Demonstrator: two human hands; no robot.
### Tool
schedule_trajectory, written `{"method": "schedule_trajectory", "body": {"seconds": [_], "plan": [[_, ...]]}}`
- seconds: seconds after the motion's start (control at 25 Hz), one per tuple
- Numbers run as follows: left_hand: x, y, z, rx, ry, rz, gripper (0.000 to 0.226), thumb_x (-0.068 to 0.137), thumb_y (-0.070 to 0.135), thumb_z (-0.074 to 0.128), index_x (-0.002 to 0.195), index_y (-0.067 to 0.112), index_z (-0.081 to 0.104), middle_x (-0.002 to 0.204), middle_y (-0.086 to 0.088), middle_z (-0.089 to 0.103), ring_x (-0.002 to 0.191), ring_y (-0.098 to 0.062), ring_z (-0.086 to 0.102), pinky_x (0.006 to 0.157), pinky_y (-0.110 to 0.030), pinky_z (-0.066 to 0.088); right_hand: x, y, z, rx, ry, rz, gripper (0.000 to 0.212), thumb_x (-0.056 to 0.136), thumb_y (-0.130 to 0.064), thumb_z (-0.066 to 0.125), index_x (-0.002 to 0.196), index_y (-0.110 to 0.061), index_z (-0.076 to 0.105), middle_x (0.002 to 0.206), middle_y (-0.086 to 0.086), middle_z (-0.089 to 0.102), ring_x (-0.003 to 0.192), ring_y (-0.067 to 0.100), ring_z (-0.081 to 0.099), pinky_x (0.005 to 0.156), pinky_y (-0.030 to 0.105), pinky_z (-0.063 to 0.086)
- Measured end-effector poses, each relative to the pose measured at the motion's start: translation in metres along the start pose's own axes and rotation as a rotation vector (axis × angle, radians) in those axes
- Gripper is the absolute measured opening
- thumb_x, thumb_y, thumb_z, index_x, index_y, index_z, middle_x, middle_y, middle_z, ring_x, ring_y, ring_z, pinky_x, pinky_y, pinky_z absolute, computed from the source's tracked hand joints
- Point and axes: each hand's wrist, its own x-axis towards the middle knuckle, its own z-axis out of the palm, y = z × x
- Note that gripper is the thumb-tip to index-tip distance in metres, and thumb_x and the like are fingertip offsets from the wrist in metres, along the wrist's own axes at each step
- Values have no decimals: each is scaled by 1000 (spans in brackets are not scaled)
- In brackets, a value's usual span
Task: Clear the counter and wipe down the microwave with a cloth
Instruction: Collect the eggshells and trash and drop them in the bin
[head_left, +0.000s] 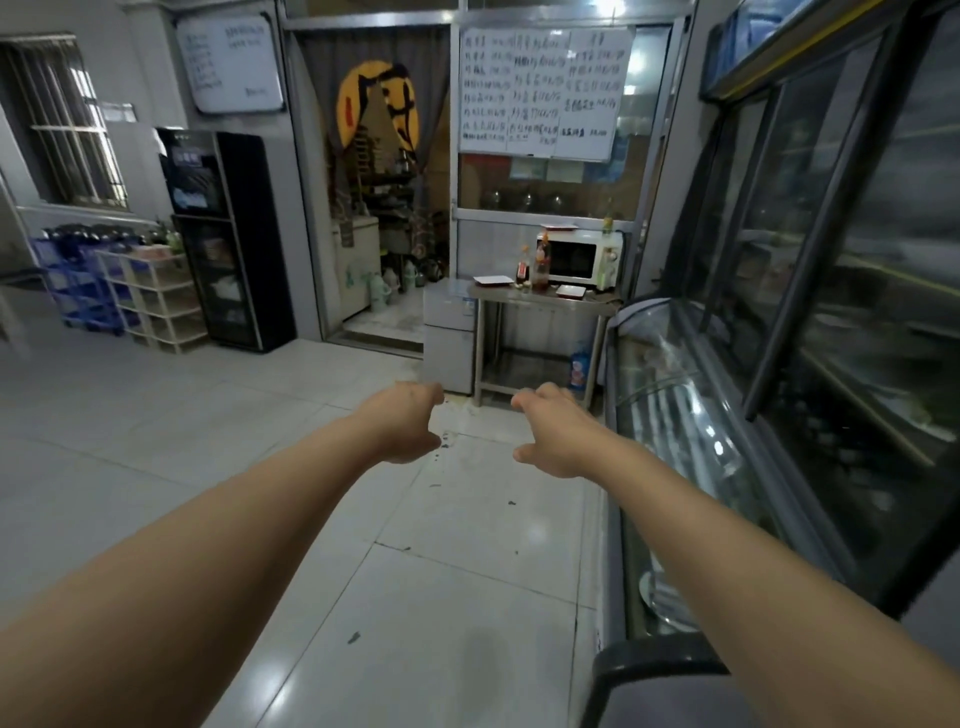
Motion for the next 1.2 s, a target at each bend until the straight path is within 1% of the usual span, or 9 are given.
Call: {"method": "schedule_trajectory", "body": {"seconds": [0.08, 0.24, 0.36, 0.56, 0.68, 0.76, 0.84, 0.92, 1.2], "plan": [[33, -9, 2, -12, -16, -9, 55, 85, 27, 64, 134, 16, 41, 134, -8, 52, 121, -26, 48, 95, -34, 42, 36, 6, -3, 8, 13, -2, 63, 87, -28, 63, 141, -17, 32, 142, 10, 32, 132, 30, 31, 104, 42, 36], [102, -32, 6, -16, -24, 7, 54, 85, 28, 64, 133, 18, 41, 132, -7, 52, 119, -27, 49, 96, -38, 44, 104, 17, 0, 15, 1, 12, 61, 87, -29, 64, 139, -17, 34, 141, 10, 33, 130, 30, 33, 103, 42, 37], [165, -61, 9, -9, -14, 37, 52, 85, 28, 63, 131, 18, 42, 129, -7, 54, 116, -27, 51, 93, -38, 46, 168, 21, 5, 11, -7, 30, 59, 87, -29, 63, 138, -16, 35, 140, 11, 35, 128, 30, 35, 101, 42, 39], [279, -113, 4, -12, -30, 92, 51, 84, 28, 65, 130, 19, 43, 129, -9, 54, 114, -29, 53, 94, -42, 47, 281, 19, 3, 40, 25, 84, 63, 87, -27, 64, 141, -16, 31, 142, 11, 33, 132, 32, 30, 107, 45, 35], [351, -139, 0, -10, -42, 136, 49, 84, 27, 64, 128, 19, 44, 126, -9, 56, 110, -28, 56, 92, -41, 49, 349, 23, -1, 33, 55, 127, 63, 88, -29, 63, 140, -15, 32, 140, 12, 34, 131, 32, 32, 106, 46, 36], [394, -150, 0, -36, -60, 154, 50, 85, 27, 64, 129, 20, 43, 127, -8, 56, 111, -27, 56, 91, -40, 49, 387, 32, 0, 53, 56, 171, 63, 88, -30, 63, 141, -16, 30, 141, 10, 32, 131, 31, 33, 106, 45, 37], [434, -155, 7, -40, -80, 172, 53, 85, 29, 64, 132, 20, 41, 129, -7, 55, 114, -27, 54, 92, -39, 48, 421, 46, 3, 58, 52, 200, 64, 88, -29, 63, 141, -17, 30, 143, 9, 31, 132, 30, 32, 106, 45, 37], [470, -156, 14, -42, -100, 188, 53, 86, 29, 63, 133, 20, 40, 131, -7, 53, 116, -27, 52, 95, -41, 47, 450, 63, 5, 48, 56, 212, 65, 87, -29, 63, 142, -17, 30, 145, 9, 31, 133, 30, 31, 107, 45, 36], [632, -132, 35, -86, -92, 207, 54, 86, 25, 64, 133, 19, 40, 129, -9, 53, 114, -27, 53, 94, -44, 49, 585, 160, -7, 29, 72, 212, 63, 87, -30, 63, 140, -17, 32, 140, 10, 34, 131, 31, 32, 106, 48, 36]]}}
